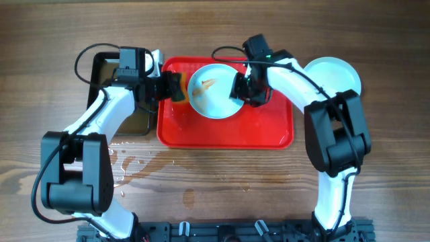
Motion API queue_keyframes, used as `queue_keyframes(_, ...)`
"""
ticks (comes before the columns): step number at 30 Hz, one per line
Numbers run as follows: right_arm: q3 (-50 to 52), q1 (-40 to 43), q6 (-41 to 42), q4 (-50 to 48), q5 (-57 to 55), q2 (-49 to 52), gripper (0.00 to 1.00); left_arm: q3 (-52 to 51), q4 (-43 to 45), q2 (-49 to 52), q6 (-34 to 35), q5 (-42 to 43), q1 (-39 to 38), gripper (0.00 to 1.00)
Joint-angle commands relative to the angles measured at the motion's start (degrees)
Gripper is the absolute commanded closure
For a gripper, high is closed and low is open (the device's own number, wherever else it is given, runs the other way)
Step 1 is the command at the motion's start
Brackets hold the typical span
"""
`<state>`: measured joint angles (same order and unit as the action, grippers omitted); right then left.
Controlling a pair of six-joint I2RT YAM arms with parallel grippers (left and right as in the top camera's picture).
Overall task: Clean dirty plates on tray and stack at the side
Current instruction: 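Scrub the held plate with the sponge in the left gripper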
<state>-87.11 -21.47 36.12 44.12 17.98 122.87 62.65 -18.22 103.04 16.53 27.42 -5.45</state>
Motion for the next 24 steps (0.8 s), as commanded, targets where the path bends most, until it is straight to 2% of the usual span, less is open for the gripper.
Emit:
queue_keyframes(1, 2.4, -2.25, 9.09, 0.96, -1.75, 0.59, 0.56, 1.22, 1.4, -1.46, -5.79, -0.09, 0.07, 0.96)
queue_keyframes(3, 2.49, -3.23, 11.06, 0.9, -5.81, 0.59, 0.7, 1.22, 1.53, -1.46, -6.8, -0.11, 0.04, 0.96)
queue_keyframes(4, 2.49, -3.32, 11.43, 0.76, -6.34, 0.59, 0.9, 1.22, 1.53, -1.46, -6.97, -0.11, 0.07, 0.96)
queue_keyframes(5, 2.49, -3.3, 11.45, 0.74, -6.32, 0.59, 0.95, 1.22, 1.53, -1.46, -6.95, -0.09, 0.04, 0.96)
queue_keyframes(7, 2.49, -3.06, 9.53, -0.15, -5.42, 0.57, 0.96, 1.22, 1.29, -1.46, -6.95, -0.09, 0.04, 0.96)
queue_keyframes(11, 0.98, -1.22, -7.48, -1.75, 4.39, 0.57, 0.96, 1.22, 1.22, -1.46, -6.95, -0.09, 0.04, 0.96)
queue_keyframes(14, -1.6, 2.75, -15.32, 1.03, 4.7, 0.57, 0.96, 1.22, 0.96, -1.46, -6.95, -0.07, 0.04, 0.96)
queue_keyframes(16, -2.86, 5.33, -24.41, -0.24, 7.82, 0.57, 0.96, 1.22, 0.9, -1.46, -6.95, -0.07, 0.04, 0.96)
queue_keyframes(19, -4.79, 7.3, -30.82, -2.03, 9.51, 0.57, 0.96, 1.22, 0.85, -1.46, -6.95, -0.07, 0.04, 0.96)
queue_keyframes(20, -5.4, 7.43, -32.37, -2.64, 9.49, 0.57, 0.9, 1.22, 0.79, -1.46, -6.95, -0.07, 0.04, 0.96)
queue_keyframes(21, -6.03, 7.43, -33.0, -2.99, 9.03, 0.57, 0.76, 1.22, 0.61, -1.46, -6.95, -0.07, 0.04, 0.96)
queue_keyframes(22, -6.49, 7.39, -33.03, -2.93, 8.83, 0.57, 0.54, 1.22, 0.44, -1.46, -6.95, -0.07, 0.04, 0.96)
queue_keyframes(23, -6.8, 7.17, -32.5, -2.62, 8.87, 0.57, 0.37, 1.22, 0.39, -1.46, -6.95, -0.07, 0.04, 0.96)
queue_keyframes(24, -6.8, 7.08, -29.68, -2.25, 8.87, 0.57, 0.26, 1.2, 0.39, -1.46, -6.95, -0.07, 0.04, 0.96)
